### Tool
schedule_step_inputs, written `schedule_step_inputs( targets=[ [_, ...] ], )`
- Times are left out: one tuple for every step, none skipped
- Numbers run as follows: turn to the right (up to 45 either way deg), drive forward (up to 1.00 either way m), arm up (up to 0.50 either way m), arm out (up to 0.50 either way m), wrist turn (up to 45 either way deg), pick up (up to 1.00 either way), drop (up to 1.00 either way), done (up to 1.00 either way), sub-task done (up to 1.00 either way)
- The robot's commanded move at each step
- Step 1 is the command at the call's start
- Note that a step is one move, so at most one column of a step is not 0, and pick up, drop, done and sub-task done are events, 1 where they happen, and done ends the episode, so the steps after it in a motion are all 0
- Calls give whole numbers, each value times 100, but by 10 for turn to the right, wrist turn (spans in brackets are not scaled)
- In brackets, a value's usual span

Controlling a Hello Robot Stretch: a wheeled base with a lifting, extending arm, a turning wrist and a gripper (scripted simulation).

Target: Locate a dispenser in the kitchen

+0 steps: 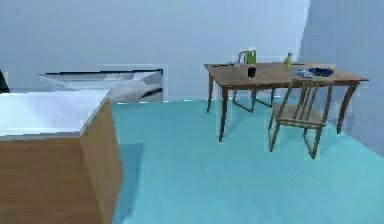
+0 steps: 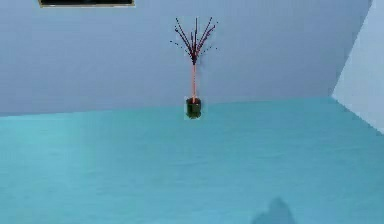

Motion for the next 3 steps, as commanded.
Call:
schedule_step_inputs(
  targets=[
    [0, 100, 0, 0, 0, 0, 0, 0, 0],
    [-30, 0, 0, 0, 0, 0, 0, 0, 0],
    [0, 100, 0, 0, 0, 0, 0, 0, 0]
  ],
)
